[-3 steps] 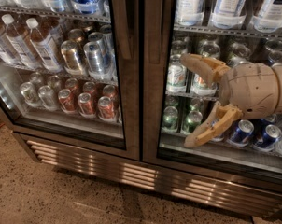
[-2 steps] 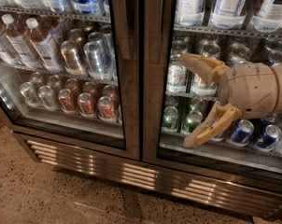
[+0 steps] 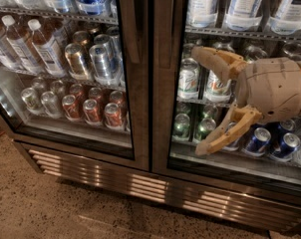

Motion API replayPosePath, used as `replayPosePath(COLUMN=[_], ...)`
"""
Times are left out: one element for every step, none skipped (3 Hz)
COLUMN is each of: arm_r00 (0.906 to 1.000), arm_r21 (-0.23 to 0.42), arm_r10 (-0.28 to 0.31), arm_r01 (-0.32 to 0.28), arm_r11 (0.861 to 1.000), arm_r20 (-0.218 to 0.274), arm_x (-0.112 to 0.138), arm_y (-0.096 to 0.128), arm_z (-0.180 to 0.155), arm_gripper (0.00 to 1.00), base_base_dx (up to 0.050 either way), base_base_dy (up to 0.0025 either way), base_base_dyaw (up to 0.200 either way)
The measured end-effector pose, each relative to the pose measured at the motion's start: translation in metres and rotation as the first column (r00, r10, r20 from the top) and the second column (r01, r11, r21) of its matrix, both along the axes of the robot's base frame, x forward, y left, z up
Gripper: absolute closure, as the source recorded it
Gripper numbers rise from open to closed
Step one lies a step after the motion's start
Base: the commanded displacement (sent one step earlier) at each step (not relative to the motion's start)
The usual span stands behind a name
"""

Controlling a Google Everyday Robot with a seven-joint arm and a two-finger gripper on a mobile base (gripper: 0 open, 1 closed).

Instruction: Open right fridge door

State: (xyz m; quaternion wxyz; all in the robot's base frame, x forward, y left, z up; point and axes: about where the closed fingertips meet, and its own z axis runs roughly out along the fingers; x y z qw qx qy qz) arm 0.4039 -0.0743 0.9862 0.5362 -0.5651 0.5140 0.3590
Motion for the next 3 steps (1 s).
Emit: replayPosePath(arm_r00=[0.9998,0.9945,0.9945], arm_r21=[0.0,0.019,0.019], arm_r10=[-0.019,-0.099,-0.099], arm_r01=[0.019,0.099,0.099], arm_r11=[1.0,0.995,0.995], arm_r20=[0.0,0.033,0.033], arm_x=[0.0023,0.0064,0.0064], arm_y=[0.0016,0.0006,0.0006], arm_z=[0.0012,0.0034,0.0035], arm_gripper=[0.0,0.0,0.0], base_base_dx=[0.0,0.0,0.047], base_base_dy=[0.0,0.0,0.0], base_base_dyaw=[0.0,0.0,0.0])
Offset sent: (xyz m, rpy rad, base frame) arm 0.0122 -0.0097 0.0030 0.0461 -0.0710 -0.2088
